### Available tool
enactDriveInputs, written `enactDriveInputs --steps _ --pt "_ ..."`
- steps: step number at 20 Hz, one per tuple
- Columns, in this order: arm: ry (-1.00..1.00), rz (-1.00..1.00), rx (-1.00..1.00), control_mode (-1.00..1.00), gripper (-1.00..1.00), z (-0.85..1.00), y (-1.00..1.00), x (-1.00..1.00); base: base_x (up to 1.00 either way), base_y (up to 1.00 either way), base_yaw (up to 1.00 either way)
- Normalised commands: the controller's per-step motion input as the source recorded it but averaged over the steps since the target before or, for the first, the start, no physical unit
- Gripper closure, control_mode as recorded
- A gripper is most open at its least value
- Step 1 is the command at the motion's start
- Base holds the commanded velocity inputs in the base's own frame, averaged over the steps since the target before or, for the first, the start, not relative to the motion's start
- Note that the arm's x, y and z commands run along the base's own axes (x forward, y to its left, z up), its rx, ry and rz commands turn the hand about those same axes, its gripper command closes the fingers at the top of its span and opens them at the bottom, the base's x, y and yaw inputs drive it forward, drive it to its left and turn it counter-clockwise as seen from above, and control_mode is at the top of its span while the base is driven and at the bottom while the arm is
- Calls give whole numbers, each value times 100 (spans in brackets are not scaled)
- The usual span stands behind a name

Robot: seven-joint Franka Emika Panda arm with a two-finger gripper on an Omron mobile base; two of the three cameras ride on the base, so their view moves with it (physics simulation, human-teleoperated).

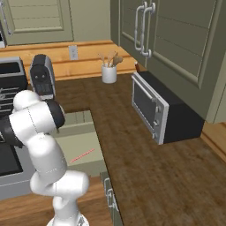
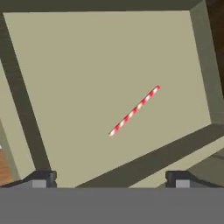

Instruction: Take a straw from the drawer in front and place it inside the glass cup on the dining counter.

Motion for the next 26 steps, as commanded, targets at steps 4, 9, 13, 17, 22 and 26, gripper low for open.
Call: enactDriveInputs --steps 4,9,13,17,22,26 --pt "12 0 19 -100 -100 -56 -12 38 0 0 0" --pt "3 0 17 -100 -100 -55 -12 16 0 0 0" --pt "0 1 7 -100 -100 -70 0 21 0 0 0" --pt "-2 1 7 -100 -100 -56 0 9 0 0 0" --pt "-3 2 10 -100 -100 -34 0 5 0 0 0" --pt "0 4 10 -100 -100 -43 13 0 0 0 0"
